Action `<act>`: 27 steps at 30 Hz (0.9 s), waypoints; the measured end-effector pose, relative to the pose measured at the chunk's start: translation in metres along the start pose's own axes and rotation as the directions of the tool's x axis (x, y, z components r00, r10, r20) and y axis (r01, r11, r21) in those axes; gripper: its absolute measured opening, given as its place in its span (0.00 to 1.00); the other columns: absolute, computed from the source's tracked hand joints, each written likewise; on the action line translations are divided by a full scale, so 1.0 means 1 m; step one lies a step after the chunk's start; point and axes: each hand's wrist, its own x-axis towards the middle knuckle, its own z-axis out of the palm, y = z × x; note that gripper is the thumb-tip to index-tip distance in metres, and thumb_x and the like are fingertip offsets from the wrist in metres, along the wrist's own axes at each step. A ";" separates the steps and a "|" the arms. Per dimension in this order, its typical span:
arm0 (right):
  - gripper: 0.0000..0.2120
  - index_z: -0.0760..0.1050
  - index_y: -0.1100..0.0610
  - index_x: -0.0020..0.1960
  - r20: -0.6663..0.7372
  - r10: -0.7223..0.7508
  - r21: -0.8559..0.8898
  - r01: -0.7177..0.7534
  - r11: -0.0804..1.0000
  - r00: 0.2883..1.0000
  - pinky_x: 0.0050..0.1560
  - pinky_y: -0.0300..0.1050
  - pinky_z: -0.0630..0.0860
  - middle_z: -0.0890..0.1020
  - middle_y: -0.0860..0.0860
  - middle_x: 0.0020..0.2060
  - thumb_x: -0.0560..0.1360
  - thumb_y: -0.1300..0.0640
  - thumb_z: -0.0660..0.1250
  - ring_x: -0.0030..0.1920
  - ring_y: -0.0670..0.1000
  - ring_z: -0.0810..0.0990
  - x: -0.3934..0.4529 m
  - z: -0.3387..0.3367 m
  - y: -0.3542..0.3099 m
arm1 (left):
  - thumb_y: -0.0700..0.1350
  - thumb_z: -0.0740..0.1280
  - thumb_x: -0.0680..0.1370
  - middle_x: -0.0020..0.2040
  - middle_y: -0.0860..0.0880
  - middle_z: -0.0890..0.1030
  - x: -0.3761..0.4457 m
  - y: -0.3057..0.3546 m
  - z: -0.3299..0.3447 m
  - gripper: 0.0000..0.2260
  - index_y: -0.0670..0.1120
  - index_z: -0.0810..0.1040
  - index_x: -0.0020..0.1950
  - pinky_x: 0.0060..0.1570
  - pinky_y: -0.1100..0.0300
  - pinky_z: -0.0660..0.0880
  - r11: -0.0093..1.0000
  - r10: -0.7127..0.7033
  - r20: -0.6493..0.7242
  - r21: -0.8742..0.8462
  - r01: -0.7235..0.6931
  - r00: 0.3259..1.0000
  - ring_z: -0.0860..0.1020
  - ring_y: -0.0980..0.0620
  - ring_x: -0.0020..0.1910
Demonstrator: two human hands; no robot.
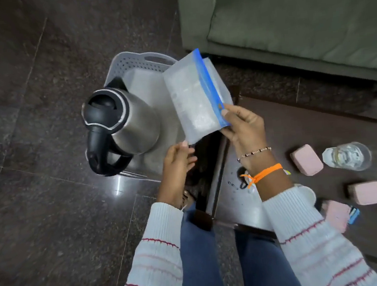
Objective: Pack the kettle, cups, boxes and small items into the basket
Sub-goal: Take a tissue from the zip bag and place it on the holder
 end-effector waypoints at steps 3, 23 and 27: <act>0.10 0.78 0.55 0.39 0.025 0.079 0.088 -0.081 0.993 0.997 0.33 0.34 0.79 0.82 0.43 0.26 0.74 0.67 0.64 0.31 0.41 0.79 -0.028 -0.052 -0.002 | 0.49 0.58 0.80 0.52 0.50 0.79 -0.021 -0.005 0.032 0.06 0.50 0.73 0.52 0.52 0.61 0.76 0.998 -0.036 0.132 -0.041 0.042 0.991 0.79 0.51 0.52; 0.10 0.79 0.58 0.38 0.060 -0.162 -0.452 0.172 0.875 0.985 0.38 0.27 0.74 0.80 0.49 0.33 0.68 0.72 0.70 0.29 0.34 0.76 -0.095 -0.292 -0.020 | 0.56 0.57 0.79 0.56 0.55 0.74 -0.125 -0.097 0.213 0.16 0.50 0.70 0.63 0.54 0.57 0.71 0.943 -0.154 0.222 0.324 0.076 0.963 0.74 0.52 0.56; 0.08 0.82 0.62 0.44 0.131 -0.157 -0.484 0.201 0.851 0.979 0.41 0.30 0.75 0.82 0.51 0.37 0.67 0.70 0.72 0.32 0.36 0.78 -0.101 -0.307 -0.027 | 0.56 0.63 0.77 0.54 0.53 0.79 -0.133 -0.099 0.233 0.13 0.51 0.74 0.57 0.50 0.59 0.76 0.948 -0.044 0.208 0.317 -0.024 0.977 0.78 0.55 0.55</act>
